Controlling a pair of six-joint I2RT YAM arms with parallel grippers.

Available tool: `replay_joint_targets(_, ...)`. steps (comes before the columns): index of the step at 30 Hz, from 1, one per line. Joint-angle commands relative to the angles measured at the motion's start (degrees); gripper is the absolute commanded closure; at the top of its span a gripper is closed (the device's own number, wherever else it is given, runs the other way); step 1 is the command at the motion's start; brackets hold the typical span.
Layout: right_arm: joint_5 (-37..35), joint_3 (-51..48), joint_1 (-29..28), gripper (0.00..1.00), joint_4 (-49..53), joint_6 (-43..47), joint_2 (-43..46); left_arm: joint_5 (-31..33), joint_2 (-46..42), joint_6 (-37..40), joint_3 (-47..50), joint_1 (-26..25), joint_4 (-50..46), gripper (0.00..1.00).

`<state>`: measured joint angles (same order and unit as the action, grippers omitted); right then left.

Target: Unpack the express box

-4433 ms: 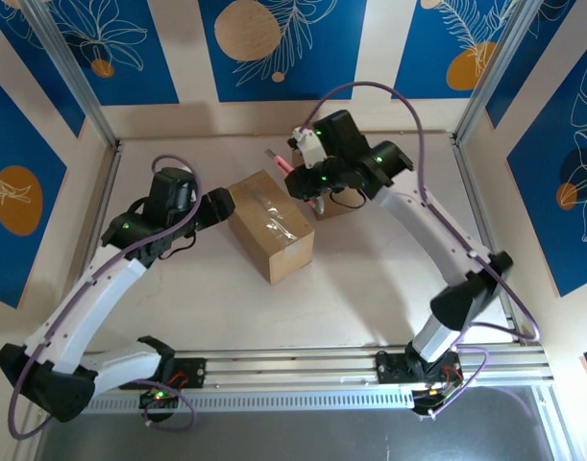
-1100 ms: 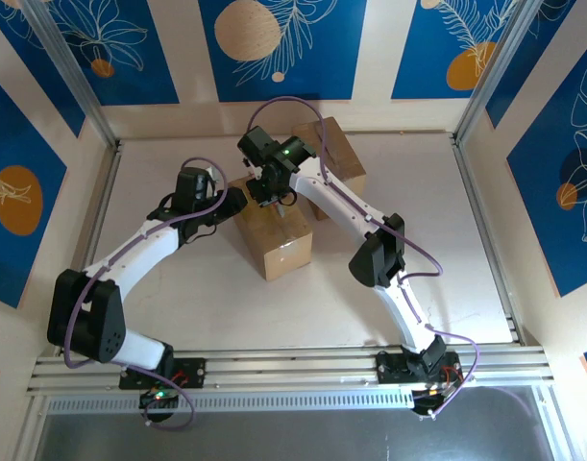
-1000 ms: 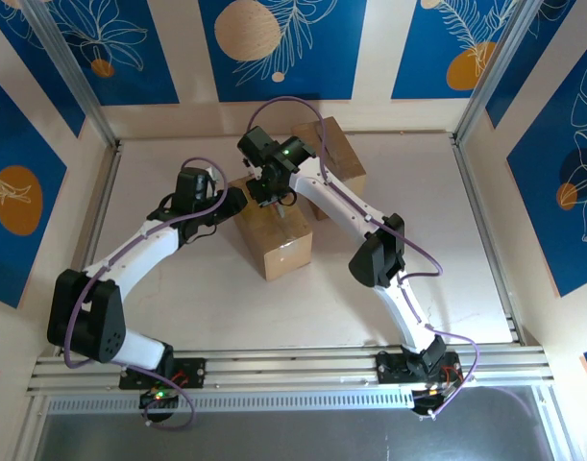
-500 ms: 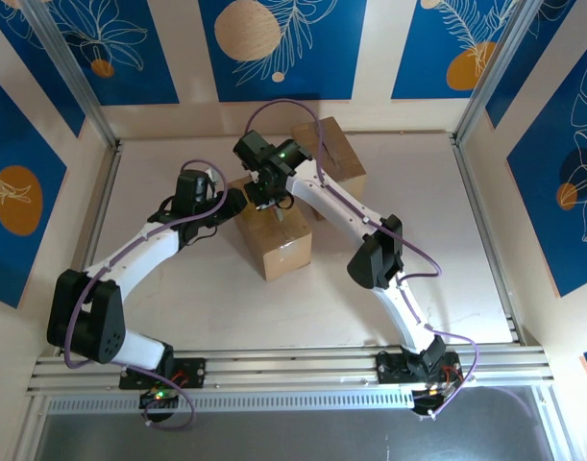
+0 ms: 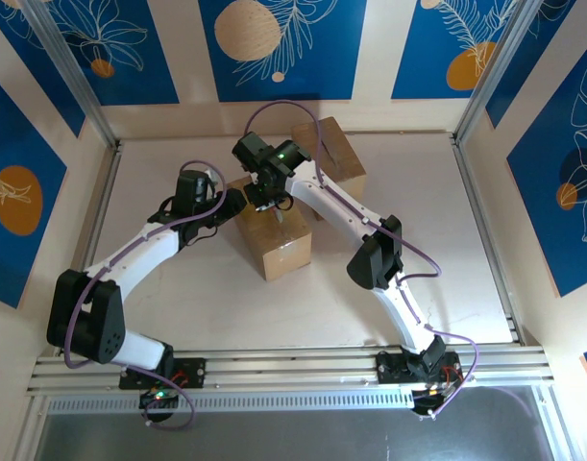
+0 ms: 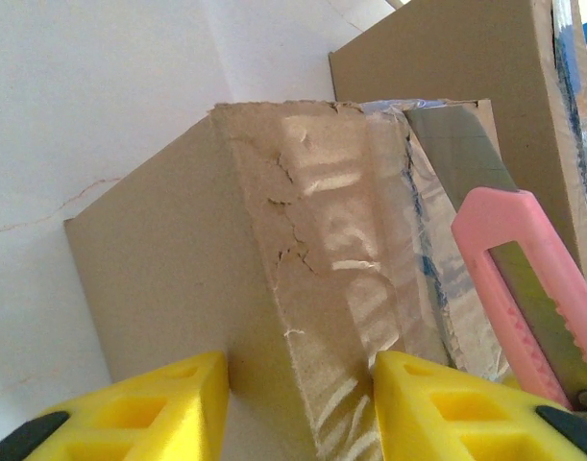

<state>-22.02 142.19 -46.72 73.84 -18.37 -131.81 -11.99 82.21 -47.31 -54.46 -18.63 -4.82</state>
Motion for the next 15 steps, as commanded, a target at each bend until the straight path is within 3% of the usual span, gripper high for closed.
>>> replay_joint_targets(1, 3.42, 0.53, -0.7, 1.0, 5.98, 0.59, -0.64, 1.84, 0.48, -0.41, 1.63, 0.7, -3.43, 0.57)
replay_joint_targets(15, 4.54, 1.34, -0.73, 1.0, 9.47, 2.24, -1.36, 2.41, 1.19, -0.71, 1.55, 0.67, -4.49, 0.57)
